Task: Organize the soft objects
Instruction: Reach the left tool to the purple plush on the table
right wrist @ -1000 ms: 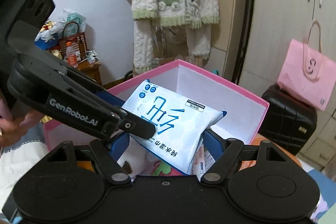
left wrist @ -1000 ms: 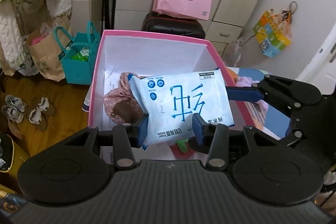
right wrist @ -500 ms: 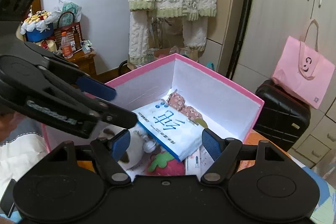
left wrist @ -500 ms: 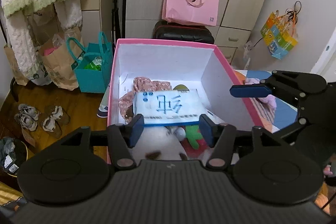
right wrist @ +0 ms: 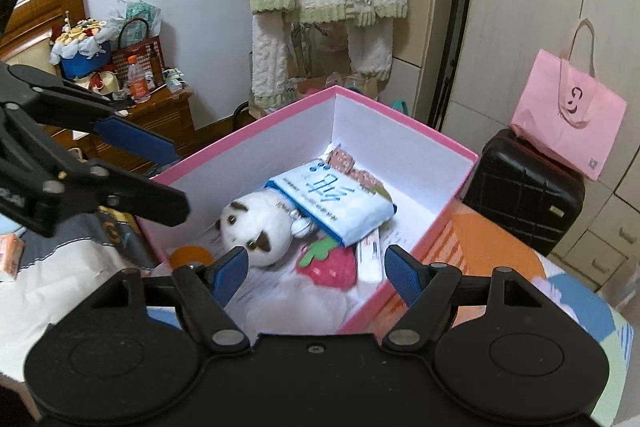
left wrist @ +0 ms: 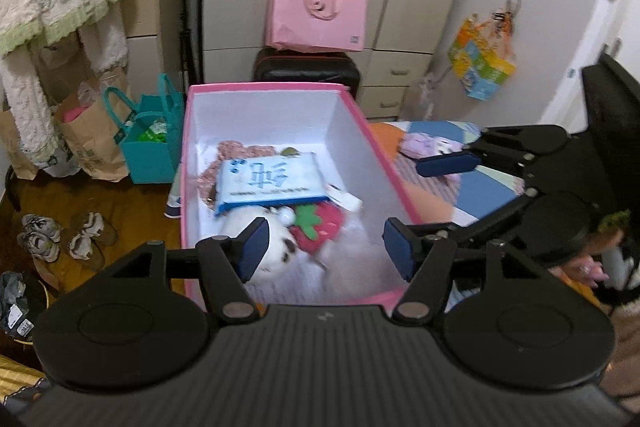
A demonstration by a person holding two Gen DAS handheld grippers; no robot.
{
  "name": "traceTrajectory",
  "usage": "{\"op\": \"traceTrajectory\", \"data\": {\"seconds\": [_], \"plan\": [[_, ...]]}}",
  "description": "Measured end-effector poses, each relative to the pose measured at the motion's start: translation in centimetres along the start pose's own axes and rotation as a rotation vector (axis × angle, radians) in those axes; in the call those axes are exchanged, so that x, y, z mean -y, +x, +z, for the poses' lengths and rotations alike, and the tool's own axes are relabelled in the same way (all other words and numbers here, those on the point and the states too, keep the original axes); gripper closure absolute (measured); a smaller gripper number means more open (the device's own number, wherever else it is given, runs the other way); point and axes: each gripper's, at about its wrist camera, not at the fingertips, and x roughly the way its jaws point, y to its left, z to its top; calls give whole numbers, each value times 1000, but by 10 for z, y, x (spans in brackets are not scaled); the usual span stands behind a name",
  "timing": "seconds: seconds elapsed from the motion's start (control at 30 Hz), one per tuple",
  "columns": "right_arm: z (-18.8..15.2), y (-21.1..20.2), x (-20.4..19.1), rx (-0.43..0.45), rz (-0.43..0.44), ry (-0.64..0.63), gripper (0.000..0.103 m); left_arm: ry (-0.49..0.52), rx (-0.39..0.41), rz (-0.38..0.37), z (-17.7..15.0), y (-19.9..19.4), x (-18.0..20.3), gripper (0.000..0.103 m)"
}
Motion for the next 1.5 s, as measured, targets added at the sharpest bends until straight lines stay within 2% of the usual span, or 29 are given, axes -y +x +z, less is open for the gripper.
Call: {"op": "traceTrajectory", "data": {"seconds": [0.23,0.33,0.47,0.93,1.13,1.27,1.5], "plan": [[-19,-39,4,-21,45,38,24,69,-7,-35,-13,-33,32,37],[-30,-59,11,-23,59,81,23,84,-31,-64,-21,-40,43,36],[-50,-83,18,-19,63,123,23,115,-55,-64,-30,-42,58,35],[-124,-128,41,-11,57,187,23,192,-189,-100,-58,-5,119,35],[-154,-133,57,12,56,170,23,195,-214,-141,-63,23,148,35],[-169,-128,70,64,17,110,23,174,-190,-176,-58,46,162,35],[-174,-108,114,123,3,67,23,120,-67,-215,-33,85,179,35]]}}
